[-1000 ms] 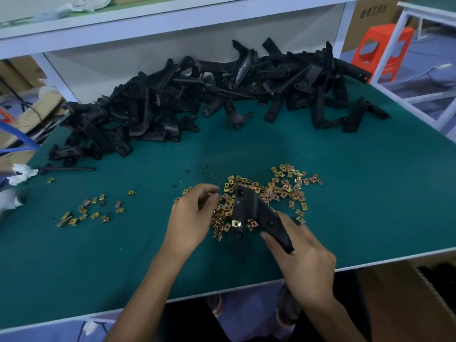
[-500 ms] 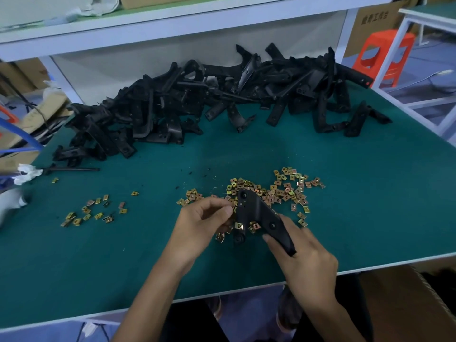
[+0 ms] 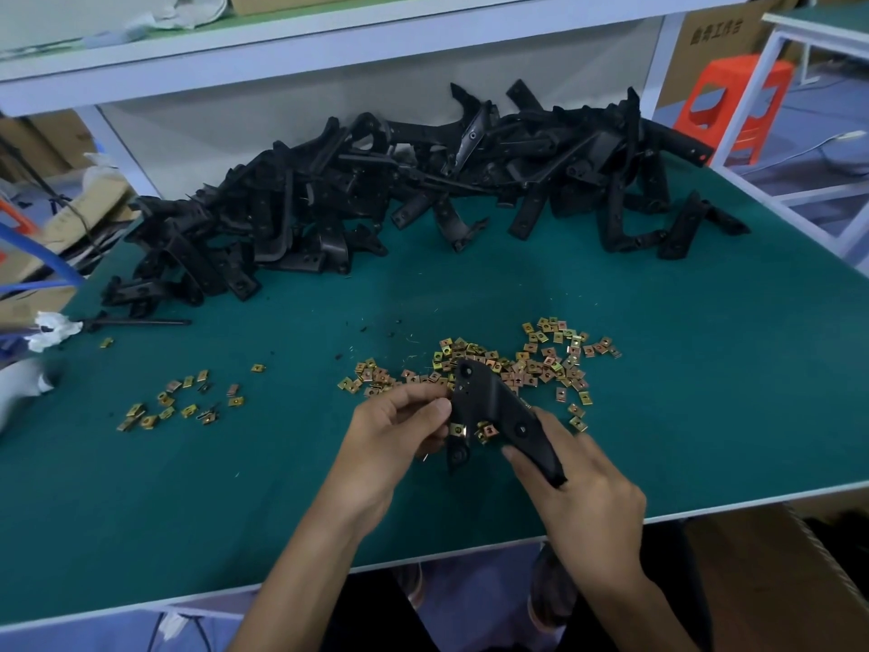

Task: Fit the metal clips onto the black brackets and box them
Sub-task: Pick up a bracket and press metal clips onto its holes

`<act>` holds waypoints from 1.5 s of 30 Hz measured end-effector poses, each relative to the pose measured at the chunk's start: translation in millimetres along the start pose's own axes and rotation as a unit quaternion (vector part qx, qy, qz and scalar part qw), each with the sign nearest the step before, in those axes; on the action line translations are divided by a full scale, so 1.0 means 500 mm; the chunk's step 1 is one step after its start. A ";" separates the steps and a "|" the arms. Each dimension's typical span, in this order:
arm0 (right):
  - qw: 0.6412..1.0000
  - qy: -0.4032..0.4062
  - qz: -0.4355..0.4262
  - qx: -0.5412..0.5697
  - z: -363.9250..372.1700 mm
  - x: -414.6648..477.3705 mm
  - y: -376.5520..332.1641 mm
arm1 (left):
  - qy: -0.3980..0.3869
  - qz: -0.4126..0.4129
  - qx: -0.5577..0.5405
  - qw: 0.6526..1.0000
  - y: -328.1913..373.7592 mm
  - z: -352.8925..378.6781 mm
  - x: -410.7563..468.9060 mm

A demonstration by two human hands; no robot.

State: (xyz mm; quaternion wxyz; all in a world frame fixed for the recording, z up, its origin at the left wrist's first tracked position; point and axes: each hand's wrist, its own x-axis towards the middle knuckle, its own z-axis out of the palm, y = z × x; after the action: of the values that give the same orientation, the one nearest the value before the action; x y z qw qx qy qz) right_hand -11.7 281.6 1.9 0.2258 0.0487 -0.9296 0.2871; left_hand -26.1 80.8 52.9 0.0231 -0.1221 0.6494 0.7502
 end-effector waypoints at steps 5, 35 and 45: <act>1.000 -0.003 -0.002 -0.003 0.000 0.000 -0.003 | 0.022 -0.003 -0.017 1.000 0.003 0.009 0.004; 0.999 -0.004 -0.039 -0.033 0.004 0.004 0.001 | 0.099 -0.052 -0.138 0.984 -0.016 0.050 0.014; 0.999 0.001 -0.007 -0.037 0.013 0.001 0.000 | 0.140 0.062 0.165 0.974 -0.037 0.052 -0.004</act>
State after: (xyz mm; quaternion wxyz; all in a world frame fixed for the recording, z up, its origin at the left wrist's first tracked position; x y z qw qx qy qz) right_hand -14.5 278.1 -2.7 0.2303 0.0461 -0.9390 0.2511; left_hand -24.6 109.3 38.8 -0.0954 -0.1799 0.7674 0.6080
